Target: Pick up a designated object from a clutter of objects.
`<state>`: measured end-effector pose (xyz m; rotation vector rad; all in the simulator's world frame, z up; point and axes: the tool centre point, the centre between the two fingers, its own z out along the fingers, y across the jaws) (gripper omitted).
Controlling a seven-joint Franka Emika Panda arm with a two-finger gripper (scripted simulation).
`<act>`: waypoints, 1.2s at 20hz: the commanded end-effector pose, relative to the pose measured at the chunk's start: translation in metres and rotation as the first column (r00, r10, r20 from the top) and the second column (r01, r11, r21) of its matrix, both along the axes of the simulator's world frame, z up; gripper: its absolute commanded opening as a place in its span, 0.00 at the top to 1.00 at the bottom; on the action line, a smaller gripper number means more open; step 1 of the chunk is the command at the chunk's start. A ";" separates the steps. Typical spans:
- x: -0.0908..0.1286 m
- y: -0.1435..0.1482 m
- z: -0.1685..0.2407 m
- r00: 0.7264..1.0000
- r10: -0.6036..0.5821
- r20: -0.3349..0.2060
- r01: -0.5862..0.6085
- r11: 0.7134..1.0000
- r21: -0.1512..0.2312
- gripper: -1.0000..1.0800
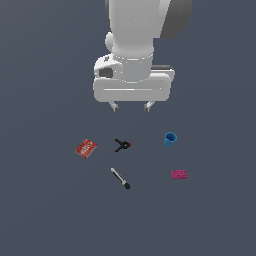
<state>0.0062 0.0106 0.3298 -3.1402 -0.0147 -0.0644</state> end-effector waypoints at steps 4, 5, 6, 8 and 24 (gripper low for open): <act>0.001 -0.001 0.001 1.000 -0.010 0.002 0.010 1.000 0.005 0.04; 0.002 -0.002 0.002 1.000 -0.018 0.004 0.018 1.000 0.009 0.04; 0.004 -0.004 0.003 1.000 -0.027 0.006 0.027 1.000 0.013 0.04; 0.006 -0.006 0.005 0.999 -0.043 0.010 0.043 0.999 0.022 0.04; 0.008 -0.004 -0.017 0.989 -0.151 -0.002 0.151 0.987 0.048 0.04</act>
